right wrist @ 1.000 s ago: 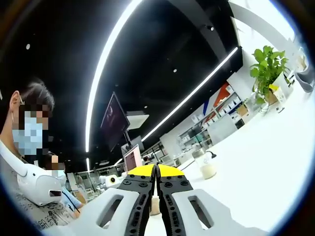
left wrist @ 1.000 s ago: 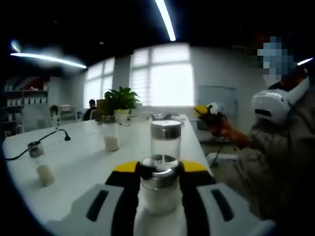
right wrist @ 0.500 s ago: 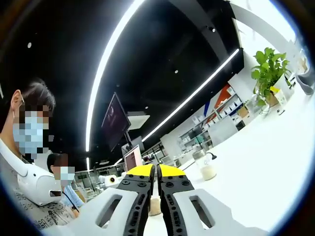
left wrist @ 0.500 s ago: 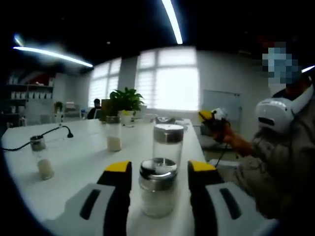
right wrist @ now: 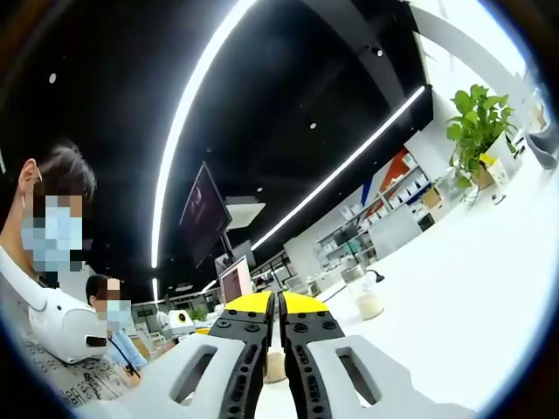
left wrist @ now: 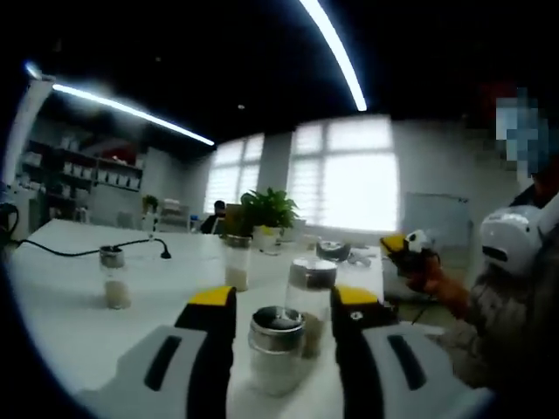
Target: Rotate the seasoning bottle until the label or dispensing opening points toward the visible target arrow and the bottle remains upright within the marked orientation range
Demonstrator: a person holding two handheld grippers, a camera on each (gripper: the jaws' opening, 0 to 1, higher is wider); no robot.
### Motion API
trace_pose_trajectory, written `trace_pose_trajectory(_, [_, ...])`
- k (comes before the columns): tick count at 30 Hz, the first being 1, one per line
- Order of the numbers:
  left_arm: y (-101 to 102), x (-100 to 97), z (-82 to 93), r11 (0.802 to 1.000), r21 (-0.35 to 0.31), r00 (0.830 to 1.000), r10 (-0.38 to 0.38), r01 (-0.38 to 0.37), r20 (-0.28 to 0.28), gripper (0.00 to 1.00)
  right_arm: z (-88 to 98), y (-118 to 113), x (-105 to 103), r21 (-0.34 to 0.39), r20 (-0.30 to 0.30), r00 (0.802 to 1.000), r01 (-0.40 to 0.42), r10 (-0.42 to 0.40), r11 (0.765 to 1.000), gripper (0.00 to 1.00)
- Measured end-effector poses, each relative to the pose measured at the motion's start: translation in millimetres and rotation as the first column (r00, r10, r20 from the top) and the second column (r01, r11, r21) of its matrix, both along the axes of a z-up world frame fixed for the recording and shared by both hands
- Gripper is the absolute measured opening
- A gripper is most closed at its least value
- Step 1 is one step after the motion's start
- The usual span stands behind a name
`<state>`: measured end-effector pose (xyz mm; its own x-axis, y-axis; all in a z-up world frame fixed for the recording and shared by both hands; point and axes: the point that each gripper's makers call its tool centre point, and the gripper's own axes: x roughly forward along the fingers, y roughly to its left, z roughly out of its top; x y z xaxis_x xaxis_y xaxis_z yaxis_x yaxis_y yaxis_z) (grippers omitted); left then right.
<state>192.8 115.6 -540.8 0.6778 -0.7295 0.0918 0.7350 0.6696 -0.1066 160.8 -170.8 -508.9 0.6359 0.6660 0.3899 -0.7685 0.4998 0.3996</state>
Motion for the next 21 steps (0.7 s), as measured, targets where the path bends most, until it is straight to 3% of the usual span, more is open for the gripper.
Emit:
trace_pose_trajectory(2, [3,6.8,2.3,0.998,0.018,0.999,0.053,-0.053,0.006,0.45,1.7,0,-1,0.005,0.006,1.0,0.0,0.0,1.0,0.0])
trace_pose_trajectory(11, [-14,8.7,-5.8,0.986,0.127,0.994,0.105,-0.109,0.039,0.46,5.3,4,-2,-0.008,0.014,1.0,0.004,-0.004,1.0,0.0])
trace_pose_trajectory(21, [-19,13.1,-18.4,0.98,0.174,0.996,0.092,-0.093,0.015,0.38,2.8,3,-2,-0.026,0.014,1.0,0.012,-0.012,1.0,0.0])
